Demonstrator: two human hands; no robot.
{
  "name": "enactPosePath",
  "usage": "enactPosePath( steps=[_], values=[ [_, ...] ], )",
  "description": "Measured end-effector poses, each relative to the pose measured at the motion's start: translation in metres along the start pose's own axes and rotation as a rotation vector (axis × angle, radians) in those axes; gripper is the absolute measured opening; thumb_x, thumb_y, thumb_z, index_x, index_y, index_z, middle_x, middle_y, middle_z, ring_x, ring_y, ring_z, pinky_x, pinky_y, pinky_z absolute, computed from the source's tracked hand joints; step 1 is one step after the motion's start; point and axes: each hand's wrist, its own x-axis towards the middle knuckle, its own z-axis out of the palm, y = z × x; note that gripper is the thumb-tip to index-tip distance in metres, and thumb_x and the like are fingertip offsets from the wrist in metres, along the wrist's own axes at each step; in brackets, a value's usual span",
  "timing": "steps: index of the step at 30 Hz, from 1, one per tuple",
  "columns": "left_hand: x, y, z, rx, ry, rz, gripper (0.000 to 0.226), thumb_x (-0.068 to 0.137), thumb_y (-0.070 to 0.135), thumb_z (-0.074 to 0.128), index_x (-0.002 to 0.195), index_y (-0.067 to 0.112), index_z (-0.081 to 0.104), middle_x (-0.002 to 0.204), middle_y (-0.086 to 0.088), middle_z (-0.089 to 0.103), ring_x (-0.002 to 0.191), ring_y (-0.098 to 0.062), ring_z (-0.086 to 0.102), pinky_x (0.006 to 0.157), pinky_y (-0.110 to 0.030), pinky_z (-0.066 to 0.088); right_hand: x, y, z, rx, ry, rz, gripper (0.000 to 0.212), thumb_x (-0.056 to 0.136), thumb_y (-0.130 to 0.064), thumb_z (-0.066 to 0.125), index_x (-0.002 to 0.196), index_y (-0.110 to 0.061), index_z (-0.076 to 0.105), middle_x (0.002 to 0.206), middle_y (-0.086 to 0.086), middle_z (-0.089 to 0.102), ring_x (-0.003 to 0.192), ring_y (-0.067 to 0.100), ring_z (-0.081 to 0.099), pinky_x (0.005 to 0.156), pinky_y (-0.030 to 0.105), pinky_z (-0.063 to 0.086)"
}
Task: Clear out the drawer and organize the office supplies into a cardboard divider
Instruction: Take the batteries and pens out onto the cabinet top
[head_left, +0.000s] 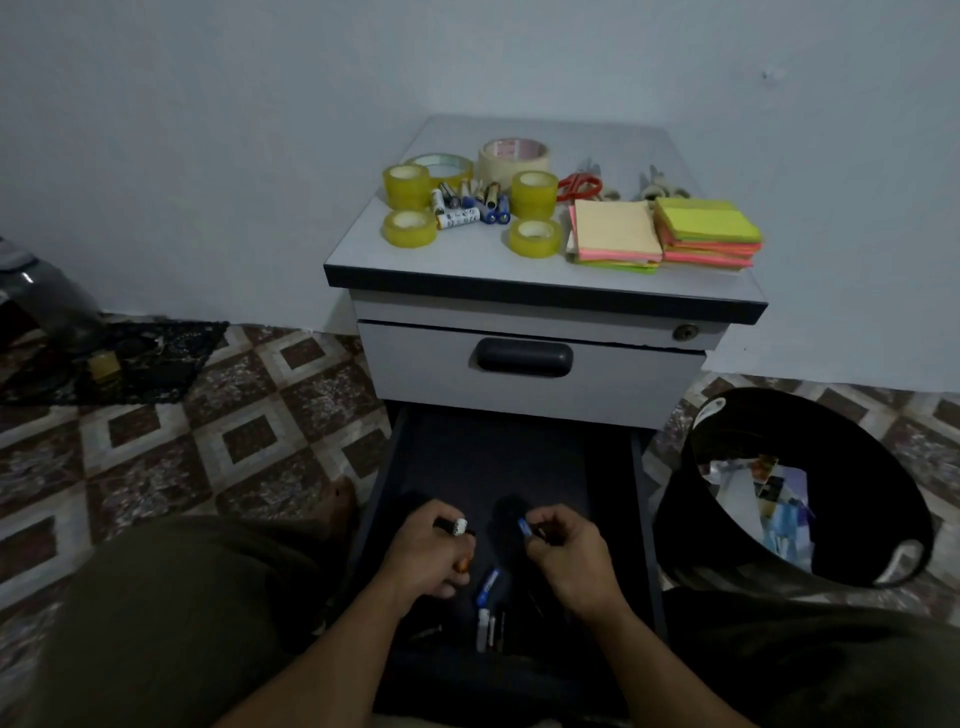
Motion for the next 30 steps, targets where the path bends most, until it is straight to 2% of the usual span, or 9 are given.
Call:
enactPosePath(
  steps=[2,8,11,15,19,22,27,30],
  values=[
    [-0.008,0.010,-0.003,-0.032,-0.019,0.022,0.022,0.089,0.017,0.067,0.107,0.026,0.058,0.095,-0.012,0.074,0.068,-0.025,0.074,0.052,-0.027,0.050,-0.003,-0.008,-0.002,0.079,-0.009,-0.046,0.021,0.081,-0.003,0.072,0.086,-0.023,0.072,0.082,-0.004,0.075,0.076,0.012,0.070,0.072,0.035,0.058],
    [-0.039,0.055,-0.017,-0.082,-0.026,0.167,0.020,0.089,0.016,0.066,0.107,0.021,0.060,0.083,-0.008,0.077,0.052,-0.020,0.061,0.040,-0.023,0.031,-0.012,-0.054,-0.019,0.135,-0.031,-0.224,0.022,0.079,0.001,0.069,0.084,-0.020,0.073,0.080,0.000,0.073,0.071,0.009,0.065,0.069,0.027,0.053],
    [-0.058,0.082,-0.030,-0.115,-0.012,0.261,0.019,0.091,0.016,0.067,0.108,0.019,0.061,0.082,-0.010,0.076,0.051,-0.019,0.059,0.040,-0.025,0.034,-0.019,-0.087,-0.032,0.129,-0.032,-0.312,0.022,0.078,-0.002,0.070,0.083,-0.023,0.073,0.078,-0.001,0.072,0.069,0.007,0.063,0.068,0.029,0.052],
    [-0.082,0.126,-0.055,-0.160,0.032,0.389,0.020,0.091,0.013,0.069,0.108,0.011,0.060,0.079,-0.015,0.075,0.046,-0.021,0.057,0.038,-0.025,0.038,-0.025,-0.142,-0.054,0.119,-0.025,-0.444,0.018,0.082,-0.007,0.071,0.089,-0.023,0.074,0.081,-0.002,0.073,0.074,0.016,0.068,0.071,0.035,0.055],
    [-0.098,0.178,-0.086,-0.212,0.082,0.495,0.017,0.090,0.006,0.069,0.104,0.006,0.059,0.076,-0.019,0.073,0.040,-0.021,0.054,0.035,-0.023,0.041,-0.012,-0.205,-0.076,0.096,-0.001,-0.567,0.018,0.084,-0.005,0.068,0.090,-0.021,0.072,0.073,0.005,0.070,0.062,0.019,0.063,0.064,0.046,0.056],
    [-0.096,0.221,-0.104,-0.202,0.130,0.544,0.016,0.090,0.003,0.067,0.102,0.006,0.059,0.077,-0.020,0.073,0.040,-0.021,0.054,0.036,-0.024,0.042,0.009,-0.245,-0.092,0.086,0.060,-0.580,0.012,0.084,-0.010,0.070,0.088,-0.021,0.071,0.069,0.003,0.070,0.057,0.018,0.061,0.061,0.045,0.057],
    [-0.058,0.293,-0.118,-0.080,0.229,0.577,0.019,0.083,0.003,0.066,0.099,0.011,0.057,0.074,-0.019,0.071,0.044,-0.021,0.056,0.044,-0.026,0.042,0.047,-0.289,-0.108,0.110,0.113,-0.551,0.013,0.081,-0.004,0.067,0.089,-0.013,0.069,0.066,0.003,0.069,0.052,0.018,0.057,0.059,0.037,0.054],
    [-0.024,0.324,-0.119,0.071,0.286,0.554,0.018,0.083,0.003,0.067,0.098,0.008,0.058,0.072,-0.016,0.071,0.046,-0.020,0.061,0.046,-0.029,0.049,0.066,-0.297,-0.112,0.055,0.128,-0.552,0.014,0.077,-0.008,0.069,0.086,-0.019,0.070,0.067,0.001,0.069,0.052,0.018,0.060,0.060,0.043,0.057]
  ],
)
